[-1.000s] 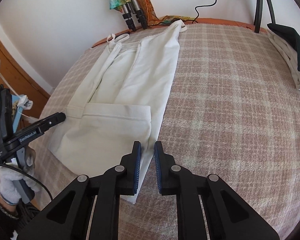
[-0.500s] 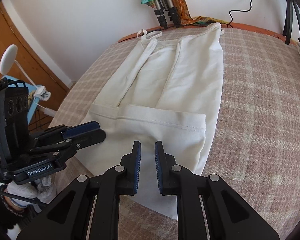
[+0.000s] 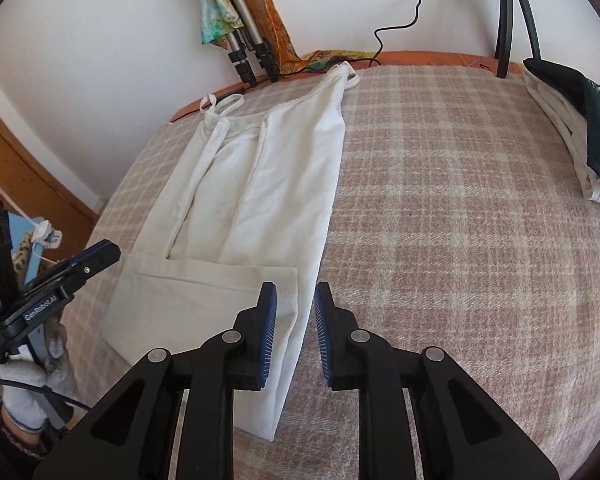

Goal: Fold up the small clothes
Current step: 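Move both open tools toward the strap end of the folded camisole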

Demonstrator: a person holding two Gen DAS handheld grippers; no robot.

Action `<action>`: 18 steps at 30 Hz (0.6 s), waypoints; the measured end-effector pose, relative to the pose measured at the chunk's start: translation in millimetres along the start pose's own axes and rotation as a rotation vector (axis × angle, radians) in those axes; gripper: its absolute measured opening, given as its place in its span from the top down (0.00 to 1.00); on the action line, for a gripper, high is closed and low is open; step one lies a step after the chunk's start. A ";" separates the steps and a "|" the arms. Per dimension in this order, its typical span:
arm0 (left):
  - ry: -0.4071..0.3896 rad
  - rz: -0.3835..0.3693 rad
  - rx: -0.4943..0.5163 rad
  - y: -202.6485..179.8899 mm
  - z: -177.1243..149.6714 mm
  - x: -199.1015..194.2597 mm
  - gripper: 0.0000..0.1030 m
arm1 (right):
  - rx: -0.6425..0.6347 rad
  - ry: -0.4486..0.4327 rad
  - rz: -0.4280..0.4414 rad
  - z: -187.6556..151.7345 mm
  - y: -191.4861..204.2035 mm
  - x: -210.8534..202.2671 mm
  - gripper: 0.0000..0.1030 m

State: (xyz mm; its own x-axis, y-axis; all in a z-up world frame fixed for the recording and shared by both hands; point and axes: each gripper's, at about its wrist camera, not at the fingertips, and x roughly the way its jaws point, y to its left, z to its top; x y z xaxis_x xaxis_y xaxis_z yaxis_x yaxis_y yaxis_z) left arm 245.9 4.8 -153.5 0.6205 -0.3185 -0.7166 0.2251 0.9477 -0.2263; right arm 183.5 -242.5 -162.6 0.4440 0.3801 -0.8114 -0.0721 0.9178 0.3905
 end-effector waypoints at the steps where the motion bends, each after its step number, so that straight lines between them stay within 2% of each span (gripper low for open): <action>1: -0.003 -0.003 0.006 0.7 5.9 -0.3 0.61 | 0.002 -0.005 0.017 4.9 -1.7 -1.9 0.77; 5: -0.004 -0.048 -0.039 10.4 26.9 7.6 0.61 | -0.032 -0.040 0.020 26.0 -7.7 -1.4 0.75; 8: 0.014 -0.082 -0.076 15.5 39.1 19.6 0.61 | -0.011 -0.031 0.105 41.1 -13.5 7.0 0.75; 13: 0.035 -0.075 -0.072 17.3 54.4 41.9 0.61 | -0.027 0.025 0.224 60.4 -8.6 34.6 0.75; 15: 0.042 -0.076 -0.078 18.7 57.3 49.4 0.61 | -0.036 0.046 0.230 63.0 -8.0 45.7 0.75; 18: 0.055 -0.080 -0.082 21.2 59.7 60.5 0.61 | -0.028 0.068 0.191 70.3 -16.6 64.4 0.75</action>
State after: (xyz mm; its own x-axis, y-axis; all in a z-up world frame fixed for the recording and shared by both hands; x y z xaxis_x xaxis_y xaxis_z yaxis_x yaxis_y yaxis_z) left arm 333.1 4.4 -162.3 0.5605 -0.3938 -0.7285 0.2088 0.9185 -0.3358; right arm 276.0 -241.4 -190.8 0.3588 0.5537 -0.7515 -0.1747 0.8307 0.5286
